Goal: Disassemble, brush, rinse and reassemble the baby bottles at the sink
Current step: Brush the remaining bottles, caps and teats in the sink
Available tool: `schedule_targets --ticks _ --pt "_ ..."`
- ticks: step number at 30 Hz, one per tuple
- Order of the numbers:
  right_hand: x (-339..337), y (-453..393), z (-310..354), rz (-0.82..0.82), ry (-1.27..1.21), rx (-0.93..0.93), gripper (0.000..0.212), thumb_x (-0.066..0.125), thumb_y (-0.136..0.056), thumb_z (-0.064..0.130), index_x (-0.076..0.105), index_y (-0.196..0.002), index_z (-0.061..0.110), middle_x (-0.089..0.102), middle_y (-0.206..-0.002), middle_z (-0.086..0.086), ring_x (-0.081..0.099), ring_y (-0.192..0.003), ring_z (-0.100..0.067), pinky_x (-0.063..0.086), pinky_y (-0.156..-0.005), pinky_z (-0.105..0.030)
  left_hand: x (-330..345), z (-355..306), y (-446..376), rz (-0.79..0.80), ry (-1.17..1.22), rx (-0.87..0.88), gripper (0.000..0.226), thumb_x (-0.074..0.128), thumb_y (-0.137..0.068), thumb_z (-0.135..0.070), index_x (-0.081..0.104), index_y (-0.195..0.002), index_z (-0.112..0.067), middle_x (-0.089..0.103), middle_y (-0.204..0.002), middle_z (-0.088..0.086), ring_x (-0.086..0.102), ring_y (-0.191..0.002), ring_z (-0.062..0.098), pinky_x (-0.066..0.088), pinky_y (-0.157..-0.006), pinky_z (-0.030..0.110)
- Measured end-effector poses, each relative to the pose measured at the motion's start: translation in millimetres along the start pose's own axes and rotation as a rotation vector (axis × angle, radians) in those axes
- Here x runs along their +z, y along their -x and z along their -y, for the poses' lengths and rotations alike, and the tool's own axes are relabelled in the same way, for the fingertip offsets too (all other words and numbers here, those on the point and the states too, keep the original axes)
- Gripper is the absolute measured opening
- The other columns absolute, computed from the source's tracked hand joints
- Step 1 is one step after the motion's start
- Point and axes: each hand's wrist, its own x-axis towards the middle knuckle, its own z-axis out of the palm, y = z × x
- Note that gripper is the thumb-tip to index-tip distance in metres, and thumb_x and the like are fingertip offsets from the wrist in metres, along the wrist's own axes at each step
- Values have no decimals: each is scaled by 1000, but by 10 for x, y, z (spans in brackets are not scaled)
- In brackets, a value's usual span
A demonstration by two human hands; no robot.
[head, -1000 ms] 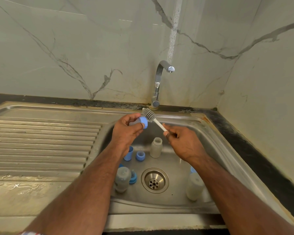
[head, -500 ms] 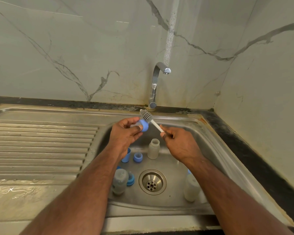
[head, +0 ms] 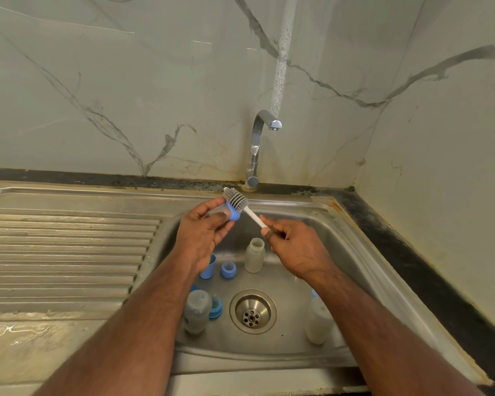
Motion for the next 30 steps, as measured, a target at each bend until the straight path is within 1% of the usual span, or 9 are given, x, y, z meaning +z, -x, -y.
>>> schedule_targets --ticks 3,6,8,12,16,19,26,28,30 --pt "-2 12 16 15 2 -14 40 51 -103 35 52 -143 31 55 -87 16 49 -68 1 34 -61 -10 29 18 6 1 -60 23 41 73 -82 12 69 -109 -19 71 -119 14 70 -111 27 61 -81 29" --pt "-30 -21 -26 -15 38 19 37 50 -103 36 58 -139 30 57 -76 13 53 -67 -3 38 -59 -15 25 67 1 1 -206 69 37 76 -83 7 72 -105 -22 73 -116 11 72 -108 25 61 -80 27" --pt "-39 -14 -38 -17 17 22 36 51 -103 37 60 -137 30 63 -80 9 59 -74 -6 45 -64 -18 4 72 -2 -11 -224 77 34 77 -83 5 73 -106 -20 74 -112 9 73 -105 24 62 -81 29" --pt "-16 -8 -36 12 26 -3 37 53 -102 37 56 -138 35 59 -79 20 54 -67 -3 38 -60 -14 -24 31 6 -36 -164 63 31 78 -82 3 71 -110 -10 74 -109 14 75 -100 27 63 -82 32" --pt "-29 -25 -41 -21 42 6 37 52 -103 38 58 -138 32 58 -73 12 53 -66 -4 39 -59 -16 -15 0 0 -64 -112 42 34 79 -82 1 71 -114 -8 73 -112 15 76 -98 30 63 -82 33" --pt "-23 0 -20 4 11 -12 37 54 -102 37 56 -139 34 58 -76 20 55 -69 -3 39 -59 -13 -17 -3 -1 -64 -63 31 33 79 -81 3 71 -111 -8 74 -111 16 75 -99 29 63 -83 34" --pt "-15 -12 4 -10 30 2 37 53 -102 38 56 -139 35 59 -75 15 53 -65 -3 37 -58 -14 -5 -12 22 -50 -67 31 34 80 -80 3 70 -110 -11 73 -114 15 74 -102 28 62 -87 35" --pt "-37 -22 -9 -43 55 20 36 52 -102 38 58 -137 33 63 -79 9 56 -68 -5 44 -61 -18 -10 -21 31 -48 -86 31 36 80 -81 2 71 -113 -12 70 -119 15 73 -104 30 62 -85 34" --pt "-62 -28 -39 -60 13 40 35 52 -102 38 59 -136 32 69 -89 1 63 -78 -12 55 -74 -28 -6 -23 26 -35 -70 12 40 78 -82 5 69 -117 -12 67 -122 14 72 -107 31 62 -85 35"
